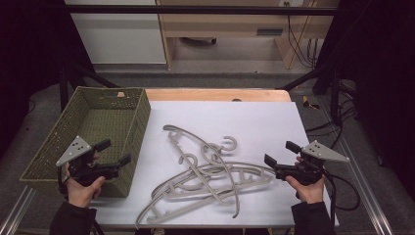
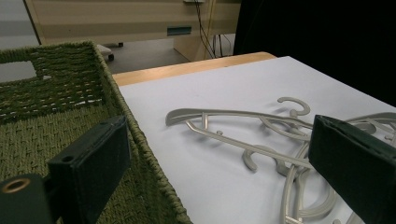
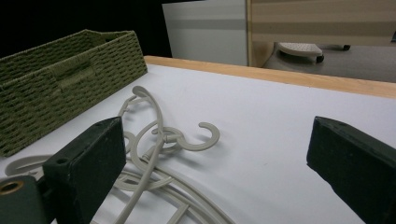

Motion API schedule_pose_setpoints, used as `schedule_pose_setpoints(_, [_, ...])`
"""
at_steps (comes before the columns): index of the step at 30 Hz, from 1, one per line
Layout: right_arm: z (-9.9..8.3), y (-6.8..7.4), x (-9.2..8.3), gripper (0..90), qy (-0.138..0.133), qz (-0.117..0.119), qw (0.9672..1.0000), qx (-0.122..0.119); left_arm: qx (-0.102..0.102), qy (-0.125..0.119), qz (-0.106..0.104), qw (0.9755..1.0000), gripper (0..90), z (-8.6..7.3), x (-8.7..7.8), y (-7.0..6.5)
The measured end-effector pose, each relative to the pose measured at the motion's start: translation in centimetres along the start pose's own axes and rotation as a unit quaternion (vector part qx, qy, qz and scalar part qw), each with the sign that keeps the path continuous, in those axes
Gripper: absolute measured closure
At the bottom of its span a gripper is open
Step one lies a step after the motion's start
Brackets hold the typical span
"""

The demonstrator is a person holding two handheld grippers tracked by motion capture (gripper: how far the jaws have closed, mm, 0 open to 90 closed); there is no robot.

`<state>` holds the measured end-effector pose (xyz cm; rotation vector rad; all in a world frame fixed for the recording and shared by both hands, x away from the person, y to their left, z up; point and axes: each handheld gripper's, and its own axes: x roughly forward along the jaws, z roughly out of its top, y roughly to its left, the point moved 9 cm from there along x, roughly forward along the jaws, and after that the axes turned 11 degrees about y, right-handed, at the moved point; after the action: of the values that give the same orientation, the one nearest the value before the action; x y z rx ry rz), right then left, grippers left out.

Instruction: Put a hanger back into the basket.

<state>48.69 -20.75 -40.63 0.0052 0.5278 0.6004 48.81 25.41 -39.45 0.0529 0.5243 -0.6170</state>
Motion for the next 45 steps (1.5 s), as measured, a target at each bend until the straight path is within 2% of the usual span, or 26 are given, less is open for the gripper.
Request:
schedule_pose_setpoints(6, [0.1,0.6,0.4,4.9,0.008,0.006,1.0000,0.000,0.003,0.001,0.000,1.0000,5.2,0.0,0.0,0.0])
schedule_pose_setpoints(14, [0.3,3.2,1.8,5.2,0.026,0.023,0.9994,-0.008,0.007,0.004,0.003,1.0000,5.3,-0.1,0.0,0.0])
schedule_pose_setpoints(15, [0.3,3.2,1.8,5.2,0.026,0.023,0.9994,-0.008,0.007,0.004,0.003,1.0000,5.3,-0.1,0.0,0.0])
schedule_pose_setpoints(16, [0.3,4.1,2.4,6.6,0.033,0.026,0.9990,-0.011,0.008,0.004,0.003,1.0000,5.3,-0.1,0.0,0.0])
schedule_pose_setpoints(17, [0.3,4.1,2.4,6.6,0.033,0.026,0.9990,-0.011,0.008,0.004,0.003,1.0000,5.3,-0.1,0.0,0.0])
schedule_pose_setpoints(19, [0.1,5.2,3.2,8.4,0.047,0.031,0.9982,-0.020,0.009,0.006,0.003,0.9999,5.3,-0.1,0.1,-0.1])
schedule_pose_setpoints(21, [-0.4,6.7,4.5,8.7,0.073,0.035,0.9962,-0.032,0.013,0.009,0.004,0.9999,5.3,-0.1,0.2,-0.2])
schedule_pose_setpoints(22, [-0.7,7.1,5.0,9.1,0.085,0.035,0.9951,-0.036,0.013,0.009,0.003,0.9999,5.3,-0.1,0.2,-0.2])
schedule_pose_setpoints(23, [-0.7,7.1,5.0,9.1,0.085,0.035,0.9951,-0.036,0.013,0.009,0.003,0.9999,5.2,-0.1,0.2,-0.2])
schedule_pose_setpoints(24, [-1.3,7.9,5.9,10.3,0.108,0.034,0.9928,-0.039,0.016,0.010,0.003,0.9998,5.2,-0.1,0.1,-0.3])
schedule_pose_setpoints(26, [-1.8,8.4,6.7,11.7,0.124,0.034,0.9908,-0.040,0.014,0.008,0.003,0.9999,5.3,0.0,0.1,-0.3])
schedule_pose_setpoints(30, [-3.2,8.6,8.2,15.8,0.165,0.024,0.9852,-0.039,0.014,0.008,0.003,0.9999,5.3,0.0,0.0,-0.3])
schedule_pose_setpoints(31, [-3.2,8.6,8.2,15.8,0.165,0.024,0.9852,-0.039,0.014,0.008,0.003,0.9999,5.3,0.0,0.0,-0.3])
schedule_pose_setpoints(33, [-4.1,8.5,9.1,20.9,0.193,0.016,0.9804,-0.037,0.013,0.007,0.002,0.9999,5.4,0.0,0.0,-0.3])
schedule_pose_setpoints(34, [-4.5,8.5,9.3,23.3,0.207,0.013,0.9779,-0.027,0.014,0.008,0.002,0.9999,5.4,0.0,0.0,-0.3])
schedule_pose_setpoints(35, [-4.5,8.5,9.3,23.3,0.207,0.013,0.9779,-0.027,0.014,0.008,0.002,0.9999,5.3,0.0,0.0,-0.3])
schedule_pose_setpoints(36, [-5.1,8.5,9.7,27.4,0.222,0.010,0.9747,-0.026,0.017,0.011,0.002,0.9998,5.4,0.0,0.0,-0.4])
schedule_pose_setpoints(37, [-5.1,8.5,9.7,27.4,0.222,0.010,0.9747,-0.026,0.017,0.011,0.002,0.9998,5.4,0.0,0.0,-0.4])
schedule_pose_setpoints(38, [-5.7,8.3,10.1,31.6,0.239,0.004,0.9706,-0.030,0.019,0.012,0.002,0.9998,5.4,0.0,0.1,-0.4])
schedule_pose_setpoints(39, [-5.7,8.3,10.1,31.6,0.239,0.004,0.9706,-0.030,0.019,0.012,0.002,0.9998,5.4,0.0,0.1,-0.4])
schedule_pose_setpoints(40, [-6.2,8.1,10.6,36.2,0.251,0.002,0.9676,-0.030,0.017,0.010,0.002,0.9998,5.4,0.0,0.1,-0.5])
schedule_pose_setpoints(41, [-6.2,8.1,10.6,36.2,0.251,0.002,0.9676,-0.030,0.017,0.010,0.002,0.9998,5.4,0.0,0.1,-0.5])
schedule_pose_setpoints(42, [-6.6,8.3,11.0,40.0,0.259,0.008,0.9655,-0.023,0.017,0.011,0.002,0.9998,5.4,0.0,0.2,-0.5])
schedule_pose_setpoints(43, [-6.9,8.1,11.0,41.6,0.270,-0.001,0.9625,-0.029,0.017,0.011,0.002,0.9998,5.4,0.0,0.1,-0.5])
schedule_pose_setpoints(45, [-7.2,8.1,11.3,45.1,0.276,-0.006,0.9606,-0.030,0.017,0.011,0.002,0.9998,5.4,0.0,0.1,-0.5])
